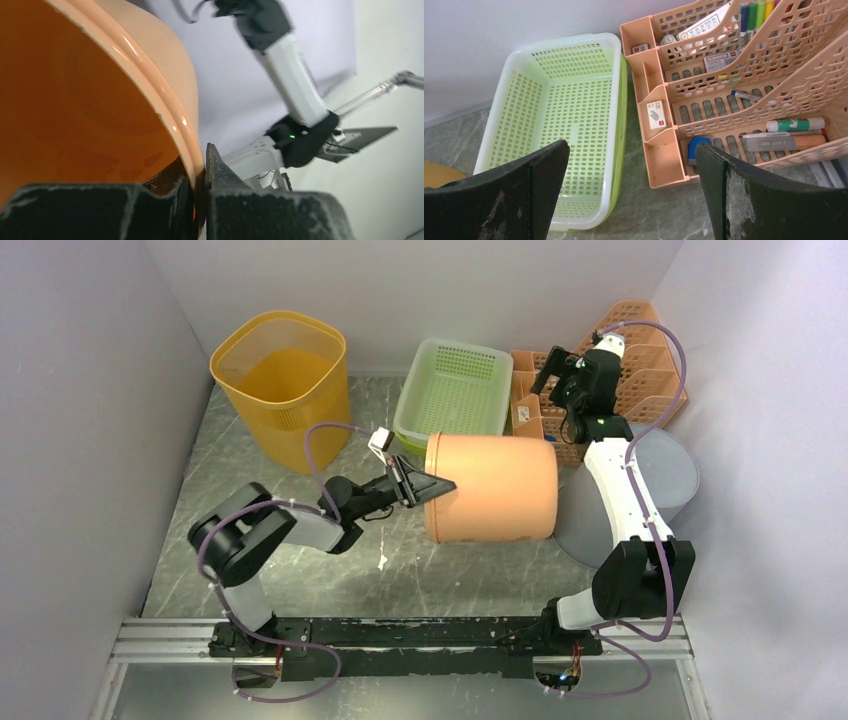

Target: Turn the large container upside down

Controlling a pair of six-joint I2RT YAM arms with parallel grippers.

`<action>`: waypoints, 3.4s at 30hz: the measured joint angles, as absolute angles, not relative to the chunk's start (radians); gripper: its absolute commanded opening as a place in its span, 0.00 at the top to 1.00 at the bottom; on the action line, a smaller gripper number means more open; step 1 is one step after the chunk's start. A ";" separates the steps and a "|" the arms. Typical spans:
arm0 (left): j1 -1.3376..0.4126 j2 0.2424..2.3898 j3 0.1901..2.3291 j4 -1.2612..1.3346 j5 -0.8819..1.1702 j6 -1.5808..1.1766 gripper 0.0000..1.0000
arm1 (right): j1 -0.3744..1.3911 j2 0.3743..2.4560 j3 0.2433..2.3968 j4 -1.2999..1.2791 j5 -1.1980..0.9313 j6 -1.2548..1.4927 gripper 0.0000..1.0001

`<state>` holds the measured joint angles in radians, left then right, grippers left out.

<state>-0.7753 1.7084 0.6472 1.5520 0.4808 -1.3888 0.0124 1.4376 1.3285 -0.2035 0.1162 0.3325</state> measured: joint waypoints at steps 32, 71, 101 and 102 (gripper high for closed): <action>-0.456 1.525 0.168 1.569 0.513 -1.438 0.93 | 0.011 1.437 1.327 -0.199 0.115 0.340 0.00; -0.149 1.844 0.012 1.552 0.630 -1.280 0.41 | 0.010 1.439 1.293 -0.177 0.085 0.339 0.00; -0.295 1.411 0.459 0.603 0.121 -0.928 0.45 | 0.251 1.782 1.568 -0.271 -0.094 0.226 0.00; -0.311 1.452 0.485 0.610 0.111 -0.924 0.45 | 0.252 1.779 1.568 -0.271 -0.099 0.225 0.00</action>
<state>-0.3115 1.4517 0.4847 0.6098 0.1108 -0.9237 0.2523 1.7786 1.5684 -0.2710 -0.0994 0.2249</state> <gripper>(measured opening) 0.545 0.999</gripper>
